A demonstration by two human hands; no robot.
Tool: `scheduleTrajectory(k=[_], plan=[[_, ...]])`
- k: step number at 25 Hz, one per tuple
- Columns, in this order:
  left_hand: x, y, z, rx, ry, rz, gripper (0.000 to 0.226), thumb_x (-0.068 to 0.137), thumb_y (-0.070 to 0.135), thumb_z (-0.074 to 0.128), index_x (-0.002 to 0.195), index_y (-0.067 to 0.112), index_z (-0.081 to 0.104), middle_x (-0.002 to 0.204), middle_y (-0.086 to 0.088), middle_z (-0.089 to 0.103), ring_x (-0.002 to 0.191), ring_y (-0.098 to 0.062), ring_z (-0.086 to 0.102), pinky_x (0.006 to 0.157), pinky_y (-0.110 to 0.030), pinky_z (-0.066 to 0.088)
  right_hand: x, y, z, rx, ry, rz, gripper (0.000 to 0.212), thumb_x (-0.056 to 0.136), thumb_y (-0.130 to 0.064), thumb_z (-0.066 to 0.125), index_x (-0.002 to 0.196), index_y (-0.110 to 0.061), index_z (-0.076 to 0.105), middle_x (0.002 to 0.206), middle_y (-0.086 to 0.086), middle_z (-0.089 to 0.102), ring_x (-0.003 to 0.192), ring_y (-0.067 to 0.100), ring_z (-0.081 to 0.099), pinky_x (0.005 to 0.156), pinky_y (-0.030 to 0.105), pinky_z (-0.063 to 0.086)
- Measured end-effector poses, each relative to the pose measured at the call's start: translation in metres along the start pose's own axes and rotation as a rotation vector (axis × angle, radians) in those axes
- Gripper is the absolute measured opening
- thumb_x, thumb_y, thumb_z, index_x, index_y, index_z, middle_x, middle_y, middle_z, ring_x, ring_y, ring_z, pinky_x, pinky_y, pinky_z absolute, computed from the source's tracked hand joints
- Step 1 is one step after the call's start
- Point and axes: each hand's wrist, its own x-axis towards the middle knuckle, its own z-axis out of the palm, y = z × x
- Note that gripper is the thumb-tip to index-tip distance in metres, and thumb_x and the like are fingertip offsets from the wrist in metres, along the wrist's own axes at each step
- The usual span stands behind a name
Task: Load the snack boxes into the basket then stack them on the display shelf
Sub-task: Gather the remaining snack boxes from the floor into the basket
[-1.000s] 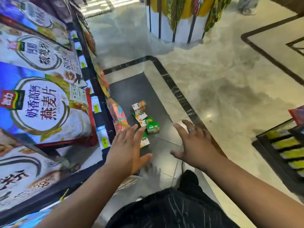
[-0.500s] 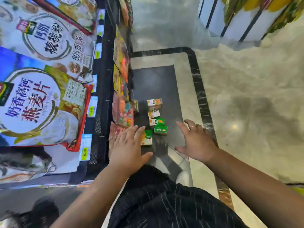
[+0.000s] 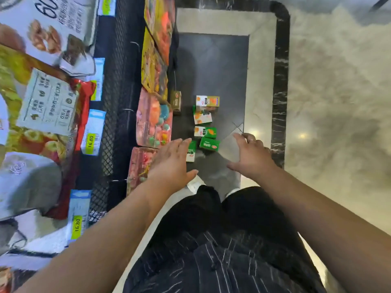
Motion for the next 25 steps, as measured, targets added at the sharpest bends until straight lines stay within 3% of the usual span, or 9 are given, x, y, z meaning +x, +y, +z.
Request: scheduleTrajectory(k=[6, 15, 19, 25], plan=[[0.105, -0.020, 0.073, -0.005, -0.029, -0.089, 0.091, 0.088, 0.047, 0.065, 0.156, 0.020, 0.011, 0.159, -0.008, 0.022, 0.146, -0.027, 0.021, 0.119, -0.039, 0.018, 0.126, 0.012, 0.074, -0.005, -0.042, 0.051, 0.103, 0.075, -0.047, 0.078, 0.153, -0.025, 0.015, 0.155, 0.012, 0.019, 0.134, 0.039, 0.035, 0.104, 0.046, 0.039], [0.242, -0.068, 0.262, -0.067, -0.127, -0.229, 0.089, 0.087, 0.044, 0.068, 0.155, 0.019, 0.016, 0.158, -0.010, 0.025, 0.143, -0.030, 0.025, 0.116, -0.039, 0.022, 0.330, 0.063, 0.245, -0.126, -0.151, -0.025, 0.101, 0.071, -0.042, 0.081, 0.150, -0.022, 0.022, 0.148, 0.017, 0.032, 0.130, 0.043, 0.039, 0.104, 0.049, 0.040], [0.282, -0.098, 0.333, -0.130, -0.128, -0.272, 0.090, 0.084, 0.042, 0.071, 0.154, 0.018, 0.019, 0.156, -0.011, 0.028, 0.142, -0.030, 0.026, 0.115, -0.040, 0.023, 0.407, 0.073, 0.323, -0.152, -0.224, -0.020, 0.109, 0.070, -0.040, 0.084, 0.153, -0.022, 0.015, 0.147, 0.014, 0.031, 0.132, 0.039, 0.036, 0.102, 0.050, 0.039], [0.306, -0.119, 0.382, -0.240, -0.152, -0.279, 0.085, 0.085, 0.035, 0.071, 0.153, 0.021, 0.023, 0.153, -0.009, 0.032, 0.140, -0.030, 0.029, 0.113, -0.040, 0.026, 0.438, 0.085, 0.374, 0.084, -0.045, 0.016, 0.078, 0.079, -0.024, 0.075, 0.144, -0.015, 0.032, 0.137, 0.015, 0.042, 0.124, 0.036, 0.044, 0.099, 0.043, 0.040]])
